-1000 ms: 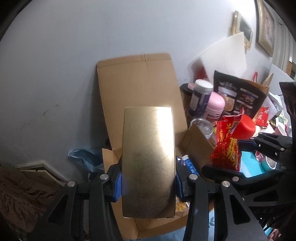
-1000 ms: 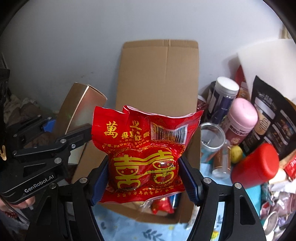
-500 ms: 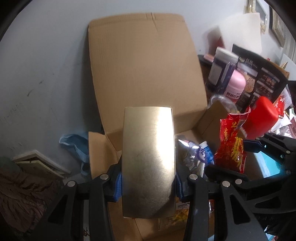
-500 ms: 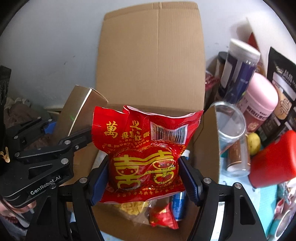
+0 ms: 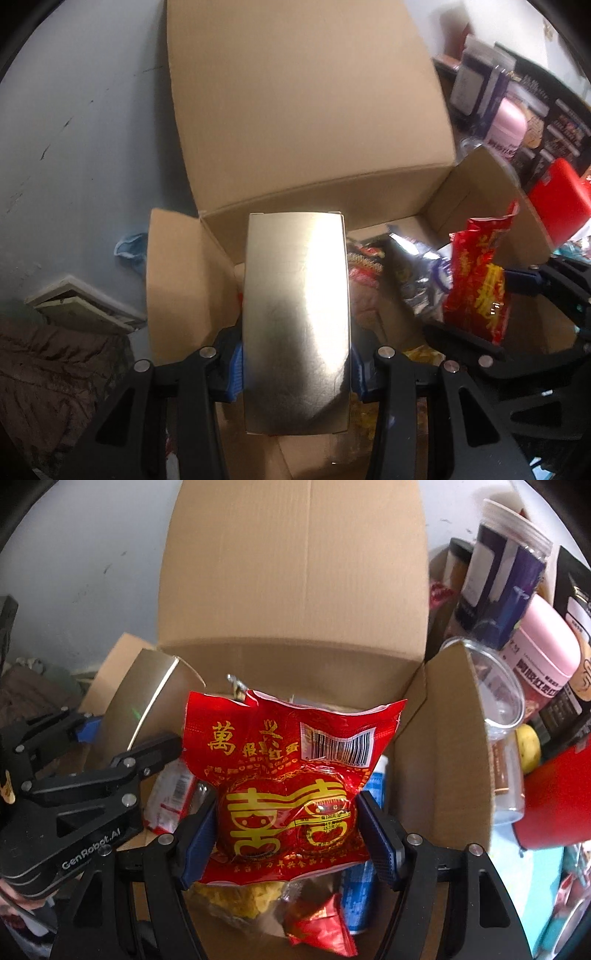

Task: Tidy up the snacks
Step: 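Carry the gold box with the left gripper while the right carries the candy bag into the box, then release both items in the box and withdraw both grippers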

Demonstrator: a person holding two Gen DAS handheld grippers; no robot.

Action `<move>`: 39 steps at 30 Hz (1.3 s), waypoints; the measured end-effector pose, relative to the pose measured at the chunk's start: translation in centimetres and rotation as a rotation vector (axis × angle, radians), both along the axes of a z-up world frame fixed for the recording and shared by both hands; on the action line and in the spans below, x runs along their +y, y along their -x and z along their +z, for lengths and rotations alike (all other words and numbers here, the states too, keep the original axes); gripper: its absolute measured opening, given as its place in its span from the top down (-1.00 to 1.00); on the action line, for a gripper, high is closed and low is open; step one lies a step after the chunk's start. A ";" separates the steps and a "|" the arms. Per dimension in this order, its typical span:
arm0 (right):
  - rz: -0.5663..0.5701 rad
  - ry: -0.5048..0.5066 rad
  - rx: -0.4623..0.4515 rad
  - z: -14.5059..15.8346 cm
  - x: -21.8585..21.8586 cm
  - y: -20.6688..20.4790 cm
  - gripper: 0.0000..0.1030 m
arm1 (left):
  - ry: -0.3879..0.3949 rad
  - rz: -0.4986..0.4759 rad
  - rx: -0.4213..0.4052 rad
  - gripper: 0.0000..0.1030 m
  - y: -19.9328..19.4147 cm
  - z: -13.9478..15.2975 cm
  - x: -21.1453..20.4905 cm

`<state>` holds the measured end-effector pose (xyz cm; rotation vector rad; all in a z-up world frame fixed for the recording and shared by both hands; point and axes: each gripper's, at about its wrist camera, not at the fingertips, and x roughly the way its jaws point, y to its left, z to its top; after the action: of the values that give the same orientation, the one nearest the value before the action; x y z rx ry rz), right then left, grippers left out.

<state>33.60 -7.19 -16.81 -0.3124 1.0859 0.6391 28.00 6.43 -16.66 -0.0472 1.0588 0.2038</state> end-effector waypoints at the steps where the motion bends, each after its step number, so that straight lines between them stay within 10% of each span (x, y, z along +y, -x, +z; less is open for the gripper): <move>1: 0.002 0.011 -0.002 -0.2 0.2 0.1 -0.41 | -0.008 0.005 0.010 0.16 -0.1 -0.2 0.0; 15: -0.037 0.125 -0.051 0.8 2.6 0.0 -0.70 | -0.110 0.067 0.107 0.09 -0.7 -0.6 -0.5; 39: -0.078 -0.011 -0.203 12.8 -3.6 6.4 -0.76 | -0.172 0.088 -0.131 0.09 5.7 14.1 -4.2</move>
<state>27.22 -10.82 -3.98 -0.3170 0.8959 0.5320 22.32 2.25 -2.60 0.0473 0.9066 0.3665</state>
